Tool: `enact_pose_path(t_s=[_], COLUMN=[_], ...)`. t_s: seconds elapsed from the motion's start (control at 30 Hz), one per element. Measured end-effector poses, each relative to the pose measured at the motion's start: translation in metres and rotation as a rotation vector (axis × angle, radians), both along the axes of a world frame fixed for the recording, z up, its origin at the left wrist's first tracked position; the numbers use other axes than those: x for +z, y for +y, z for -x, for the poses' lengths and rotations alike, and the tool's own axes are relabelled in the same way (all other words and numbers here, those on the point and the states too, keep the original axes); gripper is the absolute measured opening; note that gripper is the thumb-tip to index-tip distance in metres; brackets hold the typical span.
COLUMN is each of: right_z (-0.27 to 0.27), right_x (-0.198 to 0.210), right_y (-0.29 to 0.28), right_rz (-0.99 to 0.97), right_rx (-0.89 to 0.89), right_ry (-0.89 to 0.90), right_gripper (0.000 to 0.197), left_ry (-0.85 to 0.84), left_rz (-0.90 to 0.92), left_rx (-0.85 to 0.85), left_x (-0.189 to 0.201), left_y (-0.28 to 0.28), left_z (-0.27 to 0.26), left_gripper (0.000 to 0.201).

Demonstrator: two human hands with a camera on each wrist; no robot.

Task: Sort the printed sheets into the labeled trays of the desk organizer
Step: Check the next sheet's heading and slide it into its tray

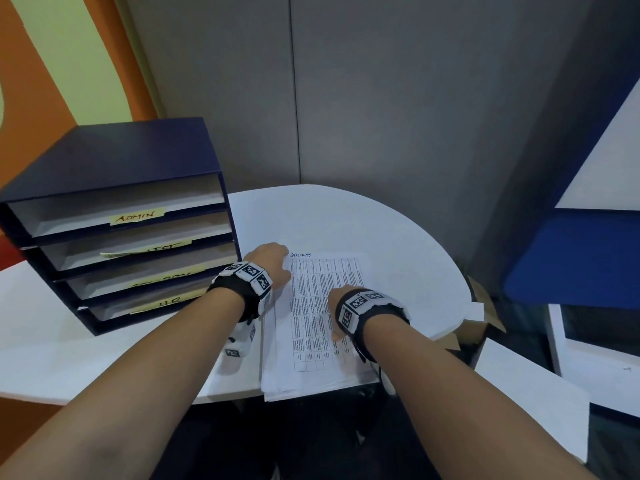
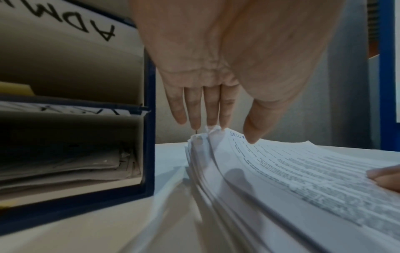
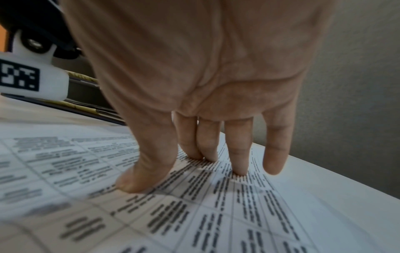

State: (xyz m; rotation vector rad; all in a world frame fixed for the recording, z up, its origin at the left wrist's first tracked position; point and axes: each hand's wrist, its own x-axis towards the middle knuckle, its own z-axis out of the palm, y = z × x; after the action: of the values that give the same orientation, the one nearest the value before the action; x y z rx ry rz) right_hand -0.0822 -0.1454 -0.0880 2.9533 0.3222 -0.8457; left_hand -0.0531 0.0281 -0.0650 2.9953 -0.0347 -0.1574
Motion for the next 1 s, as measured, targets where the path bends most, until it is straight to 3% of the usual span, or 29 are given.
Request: enact_pose_path(t_s=[0.17,0.27,0.37,0.43,0.6,0.7,0.77,0.9,1.0], right_z=[0.007,0.008,0.011,0.017,0.033,0.045,0.053,0.063,0.06], right_x=[0.009,0.009,0.0,-0.005,0.002,0.009,0.008,0.002,0.004], right_y=[0.0,0.0,-0.002,-0.006,-0.012,-0.013,-0.013,-0.015,-0.016], right_rz=[-0.007,0.005,-0.002,-0.009,-0.041,-0.049,-0.091,-0.142,-0.134], right_rx=[0.027,0.062,0.11,0.135,0.102,0.159,0.258,0.466,0.441], right_ry=[0.006,0.006,-0.051,-0.117,-0.151,-0.306,-0.528,-0.941,-0.894], right_gripper=[0.04,0.036,0.026,0.018,0.041,0.049,0.055,0.019,0.065], left_ry=[-0.095,-0.106,-0.089,-0.043,0.031,0.022,0.014,-0.009,-0.016], left_rz=[0.088,0.151,0.21,0.257,0.257,0.261,0.256,0.255,0.255], left_rx=[-0.002,0.001,-0.02,-0.042,-0.066,-0.053,-0.03,0.007,0.01], left_x=[0.007,0.013,0.011,0.006,-0.012,-0.018,-0.021,-0.021,-0.02], left_y=[0.003,0.001,-0.002,-0.001,0.01,0.013,0.013,0.01,0.009], left_z=[0.007,0.016,0.029,0.041,0.06,0.066,0.068,0.068,0.066], left_gripper=[0.051,0.016,0.02,0.01,0.013,0.014,0.015,0.015,0.016])
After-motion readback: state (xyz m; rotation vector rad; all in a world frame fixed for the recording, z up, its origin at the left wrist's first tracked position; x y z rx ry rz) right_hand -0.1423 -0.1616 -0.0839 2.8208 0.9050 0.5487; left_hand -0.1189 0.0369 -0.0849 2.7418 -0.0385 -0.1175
